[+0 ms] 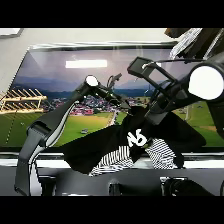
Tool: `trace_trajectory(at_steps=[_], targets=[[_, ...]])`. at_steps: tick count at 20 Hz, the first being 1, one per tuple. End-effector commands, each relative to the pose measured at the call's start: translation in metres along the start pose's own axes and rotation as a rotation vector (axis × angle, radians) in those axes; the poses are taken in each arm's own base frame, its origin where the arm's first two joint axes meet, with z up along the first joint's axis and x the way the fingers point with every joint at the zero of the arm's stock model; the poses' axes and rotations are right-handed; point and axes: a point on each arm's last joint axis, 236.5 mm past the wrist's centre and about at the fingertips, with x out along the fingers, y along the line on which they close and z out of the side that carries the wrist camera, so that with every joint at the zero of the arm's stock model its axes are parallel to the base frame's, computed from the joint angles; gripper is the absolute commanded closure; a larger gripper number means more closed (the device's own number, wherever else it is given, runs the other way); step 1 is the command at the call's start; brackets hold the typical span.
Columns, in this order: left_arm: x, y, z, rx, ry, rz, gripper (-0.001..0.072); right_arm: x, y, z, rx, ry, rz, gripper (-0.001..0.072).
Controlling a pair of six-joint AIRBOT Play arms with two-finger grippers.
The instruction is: Fold the clothes and pants, and hang the long-sleeved shirts on hangers.
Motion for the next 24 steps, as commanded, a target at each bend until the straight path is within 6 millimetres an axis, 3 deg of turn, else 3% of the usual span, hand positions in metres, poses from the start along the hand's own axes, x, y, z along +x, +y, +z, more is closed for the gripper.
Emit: trace_trajectory(at_steps=[1,9,20,24], targets=[[-0.026,0.013,0.008,-0.015,-0.025,0.006,0.0684,0.0,-0.012,-0.005,0.017,0.021,-0.052,0.0683],[-0.052,0.029,0.003,-0.055,-0.006,0.054,0.0685,-0.005,-0.046,0.001,0.12,-0.015,-0.196,0.0683],[-0.07,0.036,0.014,-0.093,-0.06,0.096,0.0685,-0.015,-0.052,-0.007,0.18,-0.021,-0.228,0.0683],[-0.07,0.037,0.02,-0.109,-0.088,0.099,0.0685,-0.026,-0.047,-0.023,0.207,-0.001,-0.223,0.0683]])
